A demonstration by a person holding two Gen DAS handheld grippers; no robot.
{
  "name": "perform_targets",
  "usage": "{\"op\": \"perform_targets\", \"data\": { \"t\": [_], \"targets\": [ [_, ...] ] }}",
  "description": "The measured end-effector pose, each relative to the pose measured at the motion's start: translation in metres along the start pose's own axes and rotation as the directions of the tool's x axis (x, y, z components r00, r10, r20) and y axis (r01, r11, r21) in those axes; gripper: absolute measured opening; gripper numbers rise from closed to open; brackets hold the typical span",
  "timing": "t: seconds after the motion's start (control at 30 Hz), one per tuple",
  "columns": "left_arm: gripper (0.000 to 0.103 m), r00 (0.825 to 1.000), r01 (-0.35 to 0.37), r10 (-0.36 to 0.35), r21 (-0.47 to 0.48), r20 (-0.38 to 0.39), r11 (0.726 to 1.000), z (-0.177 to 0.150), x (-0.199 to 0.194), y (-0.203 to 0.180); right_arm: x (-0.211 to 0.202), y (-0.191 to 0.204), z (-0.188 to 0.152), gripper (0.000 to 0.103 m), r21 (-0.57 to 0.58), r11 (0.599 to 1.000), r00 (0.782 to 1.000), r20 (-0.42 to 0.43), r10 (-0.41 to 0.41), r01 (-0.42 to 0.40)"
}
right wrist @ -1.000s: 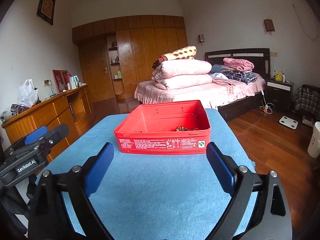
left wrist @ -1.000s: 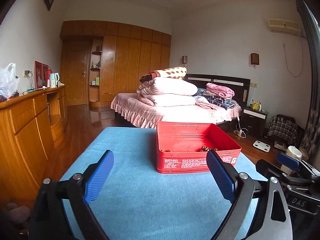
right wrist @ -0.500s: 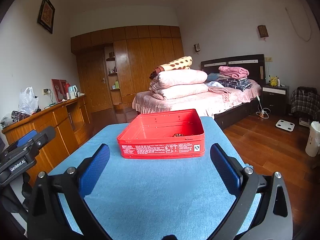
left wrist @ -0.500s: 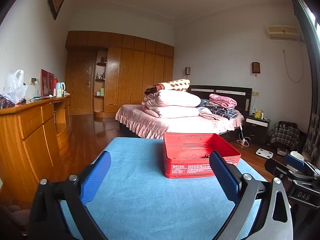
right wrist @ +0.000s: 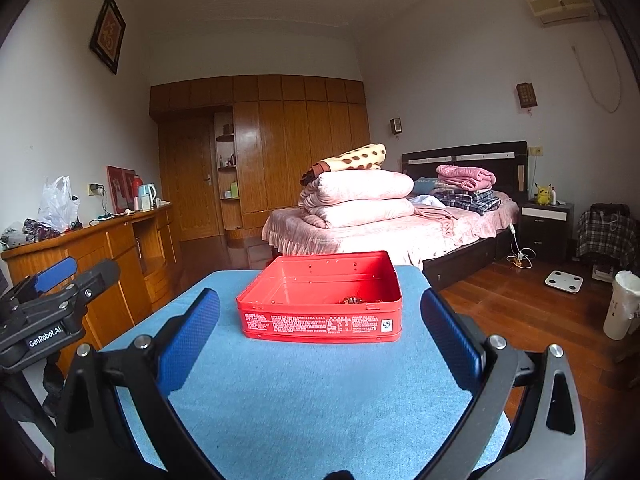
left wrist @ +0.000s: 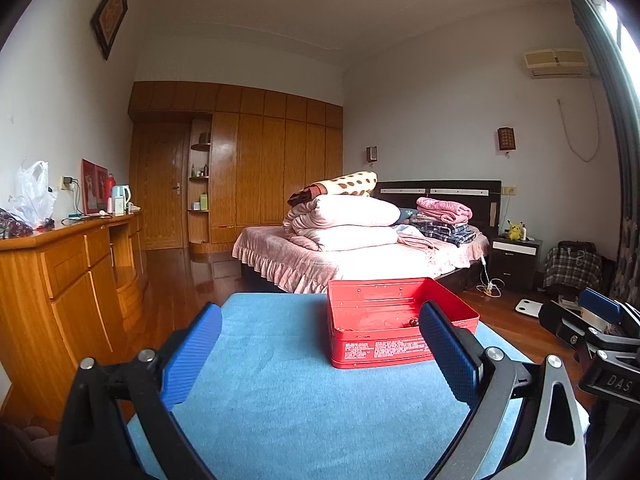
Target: Organize jewelry
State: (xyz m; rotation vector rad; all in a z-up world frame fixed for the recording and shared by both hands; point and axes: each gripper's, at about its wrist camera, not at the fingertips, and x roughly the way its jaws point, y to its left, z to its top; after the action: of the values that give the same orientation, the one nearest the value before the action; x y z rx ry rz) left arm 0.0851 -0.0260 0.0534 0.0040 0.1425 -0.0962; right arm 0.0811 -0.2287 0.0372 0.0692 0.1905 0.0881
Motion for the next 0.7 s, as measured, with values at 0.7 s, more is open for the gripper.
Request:
{"op": "perform_targets", "data": {
  "t": [0.7],
  "targets": [
    [0.097,1.000,0.002,-0.002,0.028,0.012,1.000,-0.0007,-0.0058,-0.0046,-0.0085,0.0013,0.0037,0.098,-0.014,1.000,1.000,0.015,0.006,-0.006]
  ]
}}
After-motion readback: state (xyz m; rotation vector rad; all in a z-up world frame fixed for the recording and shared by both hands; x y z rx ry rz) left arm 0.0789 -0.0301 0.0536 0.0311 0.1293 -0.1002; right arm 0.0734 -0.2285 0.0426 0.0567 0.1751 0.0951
